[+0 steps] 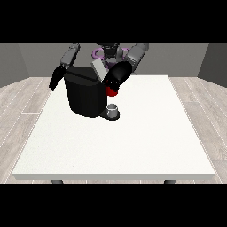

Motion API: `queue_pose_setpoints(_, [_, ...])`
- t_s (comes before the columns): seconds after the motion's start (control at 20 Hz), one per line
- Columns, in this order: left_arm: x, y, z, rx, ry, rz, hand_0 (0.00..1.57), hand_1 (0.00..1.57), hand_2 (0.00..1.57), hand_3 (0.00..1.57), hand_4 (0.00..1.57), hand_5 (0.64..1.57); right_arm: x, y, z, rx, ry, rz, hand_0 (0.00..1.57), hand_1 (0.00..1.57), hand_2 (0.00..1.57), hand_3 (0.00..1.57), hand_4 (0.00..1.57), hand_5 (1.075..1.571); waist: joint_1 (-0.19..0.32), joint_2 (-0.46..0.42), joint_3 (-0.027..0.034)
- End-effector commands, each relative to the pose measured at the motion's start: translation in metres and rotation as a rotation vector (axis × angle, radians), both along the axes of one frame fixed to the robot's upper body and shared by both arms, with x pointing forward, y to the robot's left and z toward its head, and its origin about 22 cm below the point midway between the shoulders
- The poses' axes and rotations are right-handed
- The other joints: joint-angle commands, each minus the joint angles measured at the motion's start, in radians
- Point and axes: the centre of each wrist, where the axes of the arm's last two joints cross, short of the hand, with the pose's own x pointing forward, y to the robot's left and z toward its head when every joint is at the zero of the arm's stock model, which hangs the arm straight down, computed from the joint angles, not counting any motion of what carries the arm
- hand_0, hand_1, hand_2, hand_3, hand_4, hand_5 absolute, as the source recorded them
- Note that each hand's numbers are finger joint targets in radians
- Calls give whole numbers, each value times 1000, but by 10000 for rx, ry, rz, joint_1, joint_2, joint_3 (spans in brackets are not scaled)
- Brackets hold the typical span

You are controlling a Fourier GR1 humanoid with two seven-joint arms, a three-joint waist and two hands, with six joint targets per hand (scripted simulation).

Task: Insert the coffee pod into the coffee machine and close the lid

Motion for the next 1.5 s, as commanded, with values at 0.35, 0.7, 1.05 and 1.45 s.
queue_pose_setpoints(0.35, [-4, 22, -1, 964, -1195, 68, 742, 742, 871, 653, 0, 1571, -4, -1, 0, -77, -318, -122, 0, 0, 0, 0, 185, 1571, -67, 343, -15])
queue_pose_setpoints(0.7, [0, -2, -4, 1074, -1181, 379, 0, 0, 565, 474, 0, 1571, 10, -10, 16, -299, -185, -299, 0, 0, 0, 0, 202, 1571, 103, 284, -14])
queue_pose_setpoints(1.05, [3, -5, -29, 1226, -61, 140, 0, 0, 332, 226, 0, 1571, -2, -5, -19, 11, 845, -745, 0, 0, 0, 0, 171, 1571, 539, -696, -14])
queue_pose_setpoints(1.45, [1, -29, -96, 602, 1619, -744, 0, 0, 0, 0, 0, 1571, -25, -38, -81, 467, 2110, -1604, 0, 0, 0, 0, 0, 1571, 1917, -2133, -12])
